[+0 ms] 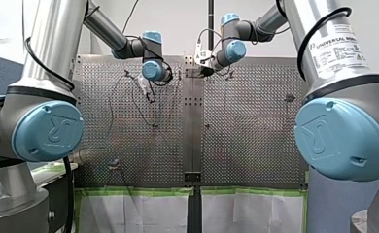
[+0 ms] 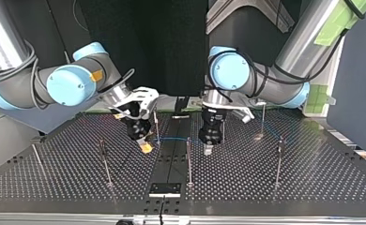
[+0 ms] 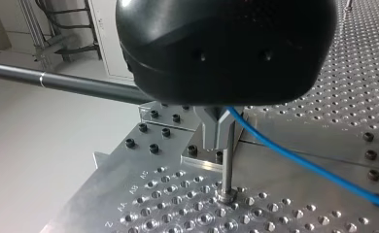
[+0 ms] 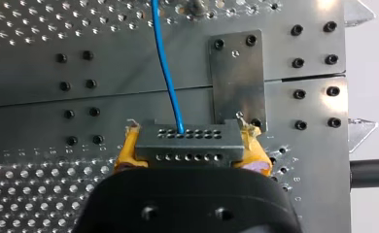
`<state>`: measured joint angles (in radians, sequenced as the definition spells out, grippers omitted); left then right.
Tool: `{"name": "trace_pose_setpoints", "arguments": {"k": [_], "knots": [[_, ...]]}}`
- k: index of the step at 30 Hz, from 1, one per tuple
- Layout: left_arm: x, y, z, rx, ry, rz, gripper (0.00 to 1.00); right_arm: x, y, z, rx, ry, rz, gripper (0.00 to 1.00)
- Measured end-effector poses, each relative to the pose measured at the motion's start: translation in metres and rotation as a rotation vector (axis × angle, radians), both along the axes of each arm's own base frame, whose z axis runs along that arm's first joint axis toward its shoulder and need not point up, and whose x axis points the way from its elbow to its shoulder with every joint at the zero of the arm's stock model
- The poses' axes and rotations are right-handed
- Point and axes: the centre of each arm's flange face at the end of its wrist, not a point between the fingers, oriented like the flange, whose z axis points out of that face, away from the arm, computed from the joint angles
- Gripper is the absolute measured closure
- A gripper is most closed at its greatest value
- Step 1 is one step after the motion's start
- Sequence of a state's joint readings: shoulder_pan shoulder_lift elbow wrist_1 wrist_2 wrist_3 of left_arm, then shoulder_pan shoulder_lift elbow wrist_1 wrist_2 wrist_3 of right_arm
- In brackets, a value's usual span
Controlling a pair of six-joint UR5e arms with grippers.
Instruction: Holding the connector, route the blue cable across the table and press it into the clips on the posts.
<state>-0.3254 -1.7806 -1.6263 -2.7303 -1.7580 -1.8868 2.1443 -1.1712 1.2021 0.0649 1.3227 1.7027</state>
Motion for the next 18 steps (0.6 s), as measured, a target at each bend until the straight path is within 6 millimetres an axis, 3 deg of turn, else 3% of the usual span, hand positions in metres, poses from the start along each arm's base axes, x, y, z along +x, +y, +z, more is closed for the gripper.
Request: {"name": "trace_pose_setpoints", "arguments": {"k": [9, 18], "knots": [[0.021, 0.004, -0.014, 0.006, 0.007, 0.008, 1.0, -0.005, -0.018, -0.01, 0.01, 0.003, -0.01, 1.0], [0.045, 0.023, 0.005, -0.01, -0.037, 0.021, 1.0, -0.01, -0.04, -0.003, -0.006, -0.015, -0.026, 1.0]]}}
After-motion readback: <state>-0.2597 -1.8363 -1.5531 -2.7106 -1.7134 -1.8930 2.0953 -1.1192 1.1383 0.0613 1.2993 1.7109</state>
